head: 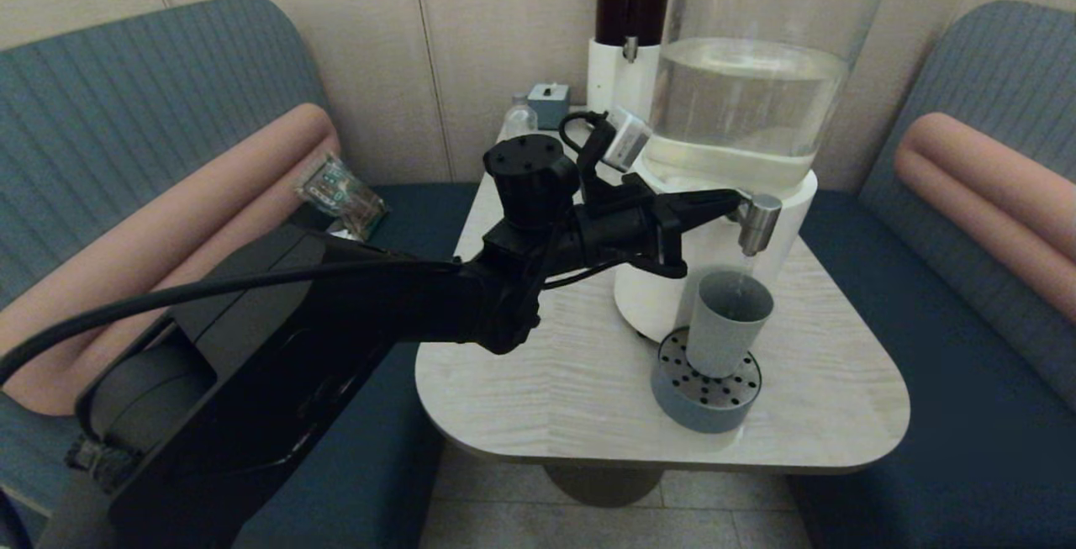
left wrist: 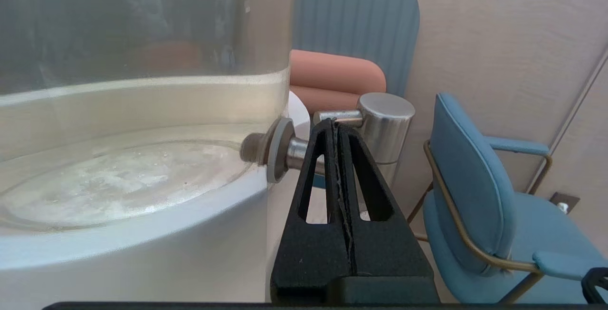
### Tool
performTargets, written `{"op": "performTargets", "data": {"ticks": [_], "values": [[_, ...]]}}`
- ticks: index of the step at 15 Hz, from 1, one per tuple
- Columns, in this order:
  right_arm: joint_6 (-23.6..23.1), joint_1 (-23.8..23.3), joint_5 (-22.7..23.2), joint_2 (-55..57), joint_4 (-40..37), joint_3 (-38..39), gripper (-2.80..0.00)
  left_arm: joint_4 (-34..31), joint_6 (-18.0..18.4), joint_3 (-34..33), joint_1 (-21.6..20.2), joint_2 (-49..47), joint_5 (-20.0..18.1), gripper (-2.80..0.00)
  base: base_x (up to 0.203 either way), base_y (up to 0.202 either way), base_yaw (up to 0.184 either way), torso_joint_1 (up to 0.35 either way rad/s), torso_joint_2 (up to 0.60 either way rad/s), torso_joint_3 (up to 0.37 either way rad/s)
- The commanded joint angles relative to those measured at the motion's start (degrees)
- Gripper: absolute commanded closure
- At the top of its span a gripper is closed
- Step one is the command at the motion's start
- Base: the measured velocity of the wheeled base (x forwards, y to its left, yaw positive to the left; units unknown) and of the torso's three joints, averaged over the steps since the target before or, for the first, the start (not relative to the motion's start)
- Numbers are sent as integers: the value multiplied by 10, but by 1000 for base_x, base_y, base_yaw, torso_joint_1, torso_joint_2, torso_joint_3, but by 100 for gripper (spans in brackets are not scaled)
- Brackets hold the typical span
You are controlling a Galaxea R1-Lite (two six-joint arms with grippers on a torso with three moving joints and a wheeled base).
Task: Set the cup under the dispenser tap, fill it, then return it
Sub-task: Turn off the faucet
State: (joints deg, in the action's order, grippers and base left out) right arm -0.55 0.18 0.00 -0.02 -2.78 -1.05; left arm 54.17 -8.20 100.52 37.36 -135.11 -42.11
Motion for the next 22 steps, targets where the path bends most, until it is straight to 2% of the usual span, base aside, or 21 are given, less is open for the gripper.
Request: {"op": "performTargets", "data": {"ticks": [1, 10, 15, 17, 20, 22], "values": [[0, 0, 0, 0, 0, 0, 0, -8, -1, 11, 1, -4, -2, 0, 0, 0, 0, 0, 0, 0], [0, 1, 0, 0, 0, 0, 0, -54, -1, 79, 19, -29, -2, 0, 0, 0, 0, 0, 0, 0], [0, 0, 0, 0, 0, 0, 0, -43, -1, 63, 18, -5, 12, 0, 0, 0, 0, 0, 0, 0], [0, 0, 0, 0, 0, 0, 0, -33, -1, 18, 17, 31, 21, 0, 0, 0, 0, 0, 0, 0], [0, 0, 0, 0, 0, 0, 0, -15, -1, -93, 12, 113, 26, 0, 0, 0, 0, 0, 0, 0], [0, 0, 0, 0, 0, 0, 0, -2, -3, -177, 5, 174, 46, 0, 0, 0, 0, 0, 0, 0]]}}
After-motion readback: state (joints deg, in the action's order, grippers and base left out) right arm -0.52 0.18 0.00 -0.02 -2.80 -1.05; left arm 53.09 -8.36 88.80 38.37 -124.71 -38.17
